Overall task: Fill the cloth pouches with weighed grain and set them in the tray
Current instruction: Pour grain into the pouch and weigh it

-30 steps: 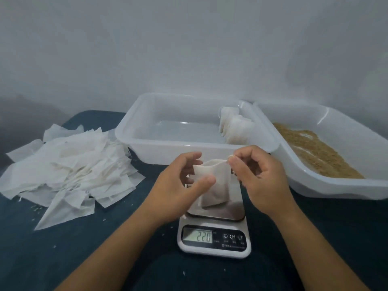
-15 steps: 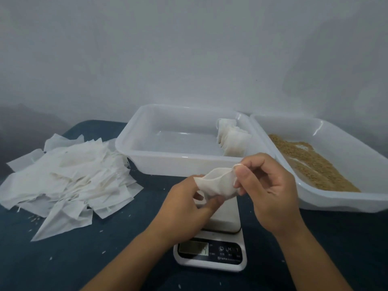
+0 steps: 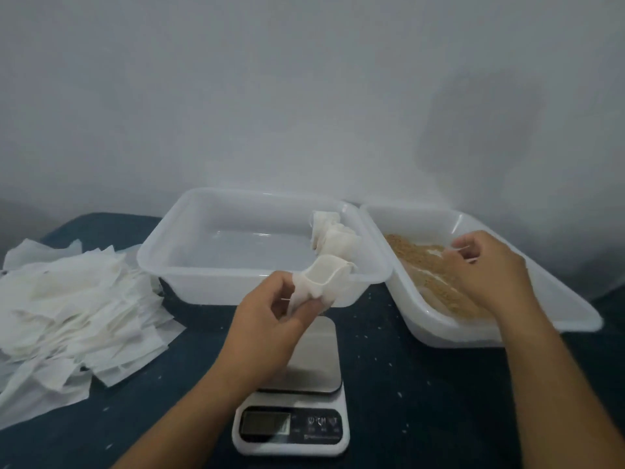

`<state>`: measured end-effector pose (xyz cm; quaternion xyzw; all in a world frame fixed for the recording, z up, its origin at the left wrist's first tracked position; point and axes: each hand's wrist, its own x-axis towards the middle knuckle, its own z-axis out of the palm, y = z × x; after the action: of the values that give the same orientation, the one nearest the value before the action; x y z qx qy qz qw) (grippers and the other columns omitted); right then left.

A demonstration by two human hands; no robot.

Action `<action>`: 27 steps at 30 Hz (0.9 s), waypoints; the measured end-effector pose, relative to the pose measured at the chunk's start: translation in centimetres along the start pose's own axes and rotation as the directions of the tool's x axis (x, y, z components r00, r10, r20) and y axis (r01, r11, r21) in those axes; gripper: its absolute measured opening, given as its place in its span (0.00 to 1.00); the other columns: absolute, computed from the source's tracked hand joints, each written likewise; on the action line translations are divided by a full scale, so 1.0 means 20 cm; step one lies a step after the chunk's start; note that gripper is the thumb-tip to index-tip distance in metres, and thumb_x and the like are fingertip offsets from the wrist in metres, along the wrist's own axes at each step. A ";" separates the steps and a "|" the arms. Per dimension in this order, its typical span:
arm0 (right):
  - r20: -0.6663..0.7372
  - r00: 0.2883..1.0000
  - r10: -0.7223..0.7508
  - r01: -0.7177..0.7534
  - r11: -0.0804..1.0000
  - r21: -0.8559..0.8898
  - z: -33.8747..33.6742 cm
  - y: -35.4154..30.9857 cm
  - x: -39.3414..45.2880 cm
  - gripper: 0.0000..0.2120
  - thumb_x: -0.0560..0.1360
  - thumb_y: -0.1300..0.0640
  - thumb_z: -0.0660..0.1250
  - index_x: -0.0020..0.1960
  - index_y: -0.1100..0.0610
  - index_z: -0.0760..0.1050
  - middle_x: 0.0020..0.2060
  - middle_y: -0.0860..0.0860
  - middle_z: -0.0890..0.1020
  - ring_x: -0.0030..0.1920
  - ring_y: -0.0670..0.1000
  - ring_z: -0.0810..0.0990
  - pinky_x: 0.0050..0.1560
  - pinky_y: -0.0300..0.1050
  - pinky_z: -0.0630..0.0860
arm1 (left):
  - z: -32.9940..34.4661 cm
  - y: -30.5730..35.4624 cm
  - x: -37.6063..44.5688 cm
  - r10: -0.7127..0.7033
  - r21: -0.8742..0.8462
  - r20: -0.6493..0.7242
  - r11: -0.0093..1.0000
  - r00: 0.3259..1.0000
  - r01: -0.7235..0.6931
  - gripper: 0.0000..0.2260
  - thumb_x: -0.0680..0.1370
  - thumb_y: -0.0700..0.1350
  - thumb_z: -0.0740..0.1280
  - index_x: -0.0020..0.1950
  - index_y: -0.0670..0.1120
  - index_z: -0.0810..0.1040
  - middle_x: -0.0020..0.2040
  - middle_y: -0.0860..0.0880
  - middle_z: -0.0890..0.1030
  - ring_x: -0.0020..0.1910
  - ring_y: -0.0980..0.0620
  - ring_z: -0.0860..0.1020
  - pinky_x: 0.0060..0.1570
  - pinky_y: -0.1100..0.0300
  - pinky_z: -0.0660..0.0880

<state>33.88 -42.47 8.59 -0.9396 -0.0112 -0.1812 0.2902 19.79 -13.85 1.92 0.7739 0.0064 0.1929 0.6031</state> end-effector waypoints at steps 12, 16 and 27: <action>0.603 0.763 0.233 0.167 0.830 -0.532 0.07 0.12 0.14 0.14 0.79 0.41 0.68 0.53 0.50 0.84 0.52 0.46 0.84 0.51 0.47 0.81 0.56 0.46 0.76 | 0.09 -0.04 -0.02 -0.233 -0.215 0.128 0.942 0.964 0.256 0.10 0.73 0.55 0.77 0.54 0.59 0.85 0.48 0.56 0.87 0.49 0.57 0.84 0.52 0.58 0.78; 0.598 0.762 0.249 0.166 0.818 -0.551 0.12 0.11 0.14 0.23 0.81 0.39 0.61 0.57 0.56 0.84 0.56 0.51 0.85 0.56 0.53 0.82 0.61 0.50 0.76 | 0.07 -0.06 -0.02 -0.269 -0.276 0.125 0.915 0.955 0.294 0.08 0.76 0.51 0.77 0.53 0.61 0.86 0.49 0.53 0.87 0.49 0.55 0.85 0.55 0.55 0.80; 0.375 0.911 0.173 -0.053 0.950 -0.309 0.09 0.16 0.15 0.17 0.81 0.40 0.61 0.51 0.55 0.71 0.33 0.48 0.78 0.29 0.48 0.74 0.31 0.44 0.69 | 0.06 -0.07 -0.04 -0.334 -0.369 0.103 0.862 0.937 0.348 0.09 0.80 0.40 0.70 0.59 0.47 0.81 0.46 0.48 0.88 0.43 0.53 0.86 0.43 0.65 0.80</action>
<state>37.70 -44.34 6.45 -0.9881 0.0121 0.0309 0.1502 19.76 -14.78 0.20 0.6315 0.0946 0.0668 0.7667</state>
